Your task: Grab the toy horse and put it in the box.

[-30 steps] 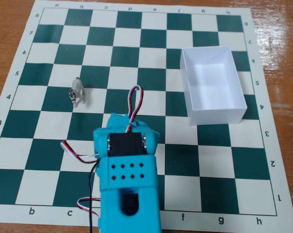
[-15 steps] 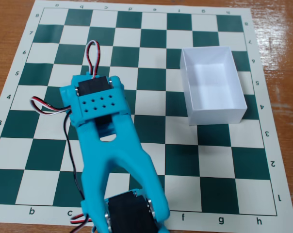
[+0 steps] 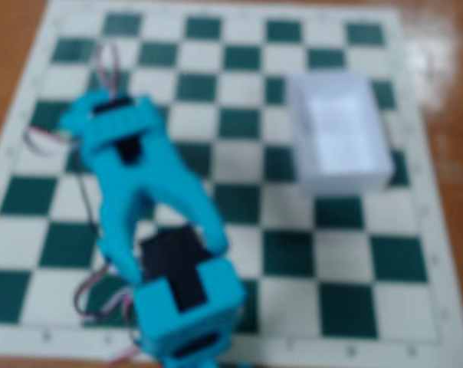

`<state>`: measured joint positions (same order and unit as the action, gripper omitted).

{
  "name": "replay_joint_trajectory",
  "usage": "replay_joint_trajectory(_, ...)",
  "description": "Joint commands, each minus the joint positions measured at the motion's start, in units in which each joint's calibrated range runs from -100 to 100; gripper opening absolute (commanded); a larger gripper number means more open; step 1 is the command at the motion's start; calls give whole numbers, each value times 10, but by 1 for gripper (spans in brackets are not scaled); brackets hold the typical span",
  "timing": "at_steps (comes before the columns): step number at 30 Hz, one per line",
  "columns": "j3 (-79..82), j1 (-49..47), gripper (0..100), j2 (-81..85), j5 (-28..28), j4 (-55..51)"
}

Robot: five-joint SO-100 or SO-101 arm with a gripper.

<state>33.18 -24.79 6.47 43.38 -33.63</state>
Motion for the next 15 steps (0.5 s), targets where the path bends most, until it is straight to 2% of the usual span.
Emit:
replay_joint_trajectory(1,-59,1,35,-36,0,7)
replay_joint_trajectory(15,-93,13,35,-137,0,31)
